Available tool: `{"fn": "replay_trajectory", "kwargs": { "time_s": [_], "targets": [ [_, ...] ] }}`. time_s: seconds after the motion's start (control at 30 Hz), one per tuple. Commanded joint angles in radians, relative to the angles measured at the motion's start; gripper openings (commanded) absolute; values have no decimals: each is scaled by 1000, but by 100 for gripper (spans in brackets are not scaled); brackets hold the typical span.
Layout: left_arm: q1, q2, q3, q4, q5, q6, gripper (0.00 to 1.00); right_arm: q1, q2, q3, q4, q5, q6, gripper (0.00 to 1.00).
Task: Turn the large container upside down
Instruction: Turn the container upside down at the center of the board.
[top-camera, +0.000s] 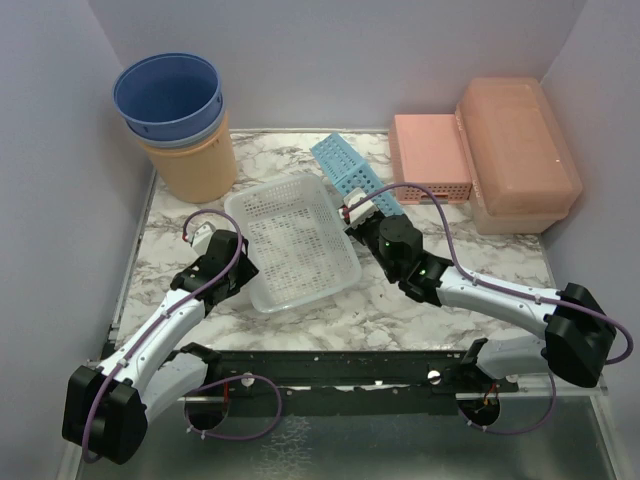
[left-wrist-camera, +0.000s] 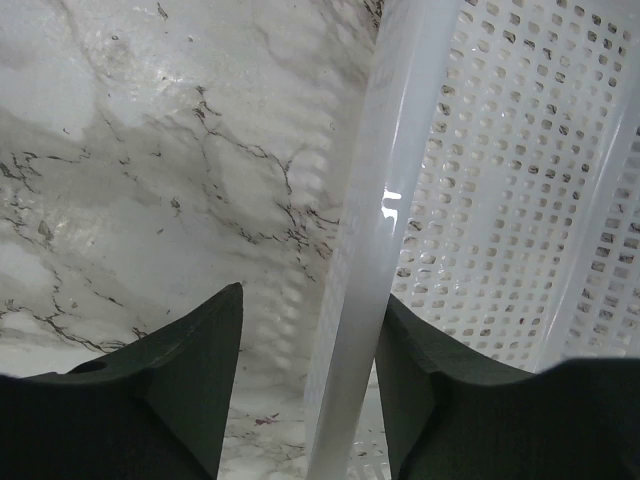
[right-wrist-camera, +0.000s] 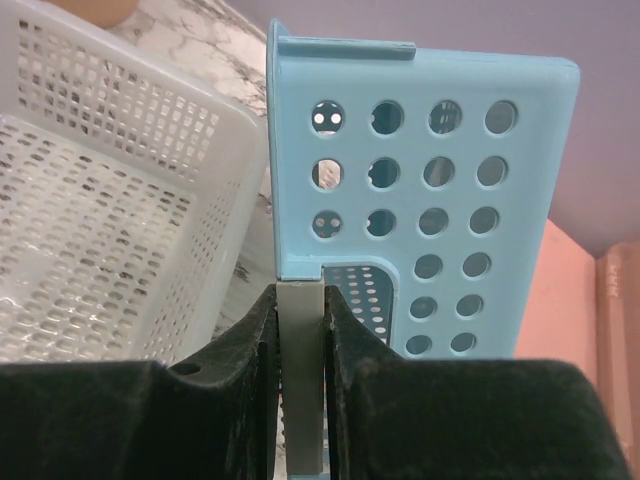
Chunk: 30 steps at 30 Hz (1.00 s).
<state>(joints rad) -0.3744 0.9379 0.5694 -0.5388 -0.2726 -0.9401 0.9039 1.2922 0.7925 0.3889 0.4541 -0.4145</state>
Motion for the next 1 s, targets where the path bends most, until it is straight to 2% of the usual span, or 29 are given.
{"fn": "replay_trajectory", "kwargs": {
  "time_s": [0.0,0.27,0.4,0.57,0.97],
  "targets": [
    [-1,-2,-28,7,28,14,53,-3,67,32,92,45,-135,1],
    [-1,9,-43,7,55,26,44,-37,205,82,172,16,-228,1],
    [-1,-12,-42,-3,67,32,37,-75,270,81,184,-128,-315,1],
    [-1,-54,-23,-43,62,14,36,-114,359,102,317,-124,-363,1],
    [-1,-115,-39,-63,44,-45,36,-172,464,166,261,-268,-350,1]
  ]
}}
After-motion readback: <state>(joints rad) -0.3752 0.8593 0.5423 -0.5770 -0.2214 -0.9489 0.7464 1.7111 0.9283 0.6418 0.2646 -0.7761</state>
